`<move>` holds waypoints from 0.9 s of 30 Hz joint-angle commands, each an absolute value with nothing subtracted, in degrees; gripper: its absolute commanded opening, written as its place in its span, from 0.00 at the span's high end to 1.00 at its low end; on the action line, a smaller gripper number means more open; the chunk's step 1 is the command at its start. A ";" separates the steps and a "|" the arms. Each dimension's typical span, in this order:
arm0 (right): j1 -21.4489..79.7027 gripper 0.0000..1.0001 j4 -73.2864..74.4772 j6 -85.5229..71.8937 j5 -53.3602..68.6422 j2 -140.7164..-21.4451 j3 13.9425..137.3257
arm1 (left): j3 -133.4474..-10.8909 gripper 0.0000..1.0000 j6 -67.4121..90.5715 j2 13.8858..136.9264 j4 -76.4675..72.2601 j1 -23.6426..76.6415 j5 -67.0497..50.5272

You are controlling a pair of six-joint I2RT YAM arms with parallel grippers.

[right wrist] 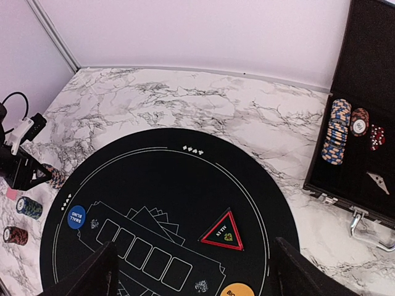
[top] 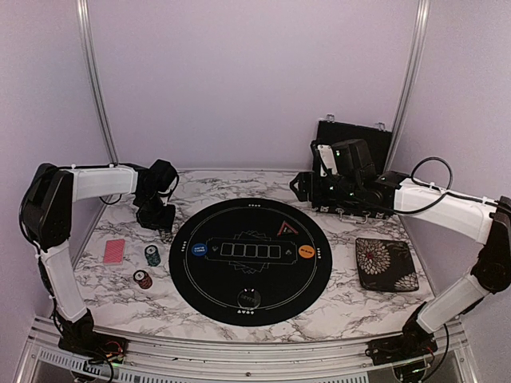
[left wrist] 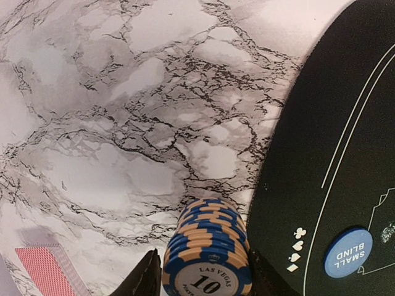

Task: Distribute texas hold em gaming equipment
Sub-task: Pick up the pile of poker chips from the pile of poker chips.

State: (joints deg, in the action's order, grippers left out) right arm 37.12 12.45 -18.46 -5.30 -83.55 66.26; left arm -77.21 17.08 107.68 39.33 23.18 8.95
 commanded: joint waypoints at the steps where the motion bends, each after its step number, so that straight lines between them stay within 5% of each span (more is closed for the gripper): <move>1: 37.78 0.19 12.31 -19.28 -6.39 -82.27 67.36 | -78.75 0.52 16.29 108.68 41.16 22.69 8.44; 27: 38.32 0.19 12.33 -19.61 -6.91 -82.60 67.88 | -79.23 0.66 15.02 106.90 42.04 22.72 8.60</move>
State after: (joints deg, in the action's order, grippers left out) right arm 37.69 12.47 -19.09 -6.15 -83.55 66.26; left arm -77.62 15.79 107.77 39.35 23.18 8.43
